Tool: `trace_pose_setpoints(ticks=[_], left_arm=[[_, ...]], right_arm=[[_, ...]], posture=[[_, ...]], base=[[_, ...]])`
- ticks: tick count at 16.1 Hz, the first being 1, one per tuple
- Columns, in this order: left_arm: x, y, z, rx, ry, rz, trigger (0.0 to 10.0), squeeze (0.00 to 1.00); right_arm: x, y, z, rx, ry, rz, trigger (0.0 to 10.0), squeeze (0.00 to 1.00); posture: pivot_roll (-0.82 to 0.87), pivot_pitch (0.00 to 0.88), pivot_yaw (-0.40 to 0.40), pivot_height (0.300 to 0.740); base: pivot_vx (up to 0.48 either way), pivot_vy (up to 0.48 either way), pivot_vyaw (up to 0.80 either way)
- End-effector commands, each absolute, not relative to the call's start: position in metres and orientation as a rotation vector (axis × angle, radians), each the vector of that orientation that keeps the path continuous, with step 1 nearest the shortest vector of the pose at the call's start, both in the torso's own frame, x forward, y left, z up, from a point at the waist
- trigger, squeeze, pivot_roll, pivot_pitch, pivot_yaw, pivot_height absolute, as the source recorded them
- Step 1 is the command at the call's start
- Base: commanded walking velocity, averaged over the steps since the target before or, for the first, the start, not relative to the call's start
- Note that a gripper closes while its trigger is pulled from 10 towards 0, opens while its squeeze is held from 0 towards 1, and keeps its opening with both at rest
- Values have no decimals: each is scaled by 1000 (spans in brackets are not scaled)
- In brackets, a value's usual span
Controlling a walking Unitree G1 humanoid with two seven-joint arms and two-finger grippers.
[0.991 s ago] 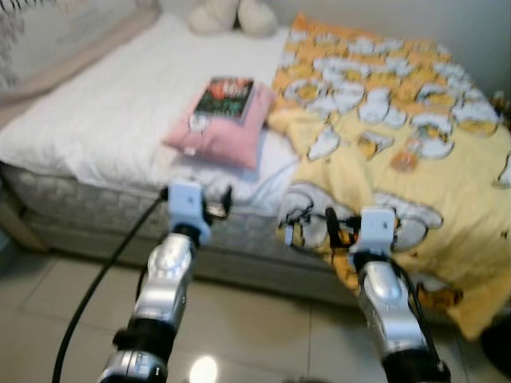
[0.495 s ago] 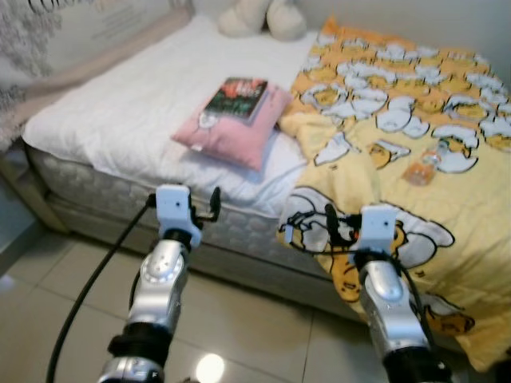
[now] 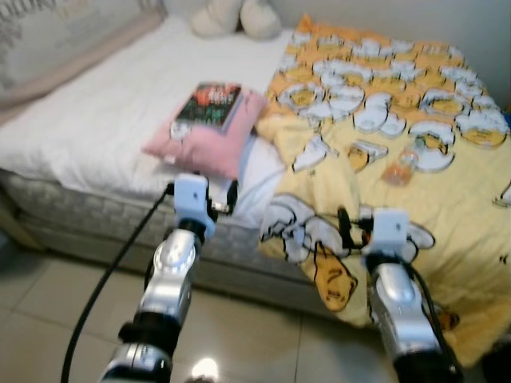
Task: Clean up the room
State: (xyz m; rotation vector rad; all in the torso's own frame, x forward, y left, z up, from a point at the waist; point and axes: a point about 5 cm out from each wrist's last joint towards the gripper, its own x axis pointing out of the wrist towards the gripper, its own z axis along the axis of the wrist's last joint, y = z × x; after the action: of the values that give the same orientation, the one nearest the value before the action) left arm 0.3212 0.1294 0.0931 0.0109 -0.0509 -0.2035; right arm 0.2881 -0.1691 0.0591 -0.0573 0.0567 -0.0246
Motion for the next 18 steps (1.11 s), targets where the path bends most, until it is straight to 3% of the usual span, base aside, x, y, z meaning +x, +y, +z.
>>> trace_pose_setpoints(ticks=[1, 5, 14, 18], left_arm=[[320, 135, 89, 2, -30, -188, 10000, 0], [320, 145, 88, -37, -32, -102, 10000, 0], [322, 145, 91, -1, -43, -109, 10000, 0], [327, 148, 110, -12, -129, -81, 10000, 0]], right_arm=[[289, -161, 60, -48, 47, 0, 10000, 0], [289, -158, 60, -54, 45, 27, 10000, 0], [289, -154, 58, -66, 48, 73, 10000, 0], [294, -150, 72, -50, -19, 100, 10000, 0]], posture=[[-5, 0, -22, 740], [-1, 0, -24, 740], [6, 0, -24, 740], [11, 0, -32, 740]], base=[[0, 0, 0], [456, 0, 0], [395, 270, -48], [271, 349, 0]])
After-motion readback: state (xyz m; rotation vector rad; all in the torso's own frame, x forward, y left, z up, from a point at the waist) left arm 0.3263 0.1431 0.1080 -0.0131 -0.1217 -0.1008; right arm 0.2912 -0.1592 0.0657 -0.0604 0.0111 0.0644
